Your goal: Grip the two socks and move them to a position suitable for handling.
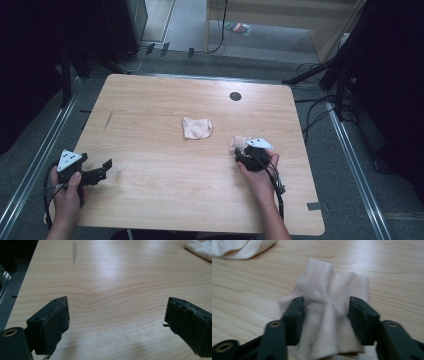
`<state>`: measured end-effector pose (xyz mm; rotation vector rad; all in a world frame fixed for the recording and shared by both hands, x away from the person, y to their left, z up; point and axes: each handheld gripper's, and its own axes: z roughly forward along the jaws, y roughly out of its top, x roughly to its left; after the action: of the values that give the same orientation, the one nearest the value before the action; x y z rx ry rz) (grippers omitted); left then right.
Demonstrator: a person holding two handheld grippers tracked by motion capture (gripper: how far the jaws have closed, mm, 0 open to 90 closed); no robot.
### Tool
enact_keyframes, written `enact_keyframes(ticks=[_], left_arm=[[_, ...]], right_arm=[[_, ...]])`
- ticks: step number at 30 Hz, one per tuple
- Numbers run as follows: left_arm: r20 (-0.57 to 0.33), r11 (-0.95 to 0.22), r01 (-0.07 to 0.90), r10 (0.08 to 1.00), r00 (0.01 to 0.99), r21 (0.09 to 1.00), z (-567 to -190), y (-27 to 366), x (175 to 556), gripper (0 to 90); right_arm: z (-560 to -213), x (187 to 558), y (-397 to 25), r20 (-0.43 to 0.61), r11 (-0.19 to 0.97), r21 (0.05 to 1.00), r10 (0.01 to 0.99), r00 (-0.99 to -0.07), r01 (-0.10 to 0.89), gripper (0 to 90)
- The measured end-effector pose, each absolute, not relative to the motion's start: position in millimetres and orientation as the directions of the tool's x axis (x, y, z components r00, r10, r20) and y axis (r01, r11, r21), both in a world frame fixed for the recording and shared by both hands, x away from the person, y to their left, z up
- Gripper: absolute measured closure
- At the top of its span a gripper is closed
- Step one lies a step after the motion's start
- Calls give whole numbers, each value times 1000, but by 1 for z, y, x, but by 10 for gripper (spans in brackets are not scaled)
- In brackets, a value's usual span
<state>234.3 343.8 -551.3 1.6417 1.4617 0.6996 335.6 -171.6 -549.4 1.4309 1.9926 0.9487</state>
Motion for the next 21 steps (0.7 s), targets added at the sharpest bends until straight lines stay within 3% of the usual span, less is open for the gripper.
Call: enact_keyframes(ticks=[3,4,5,7,8,14,21], left_arm=[[-108,-1,531,979,175,848,-551,344,234,64],[-107,-3,533,979,175,846,-551,344,234,65],[-105,-4,534,979,174,846,-551,344,235,65],[-103,-4,530,980,171,848,-551,343,235,65],[-99,-6,530,981,170,848,-551,342,235,65],[-75,-38,527,979,190,849,-550,334,240,65],[-75,-62,497,965,250,866,-539,306,239,65]], right_arm=[[-549,335,-173,-14,202,781,952,-306,591,618],[-549,334,-173,-15,193,781,956,-292,593,730],[-549,334,-174,-17,188,781,959,-281,595,777],[-549,334,-175,-9,176,782,962,-272,598,805],[-549,336,-180,46,129,785,963,-264,606,825],[-539,333,-183,90,84,803,961,-260,590,832],[-503,312,-180,151,41,847,937,-314,530,832]])
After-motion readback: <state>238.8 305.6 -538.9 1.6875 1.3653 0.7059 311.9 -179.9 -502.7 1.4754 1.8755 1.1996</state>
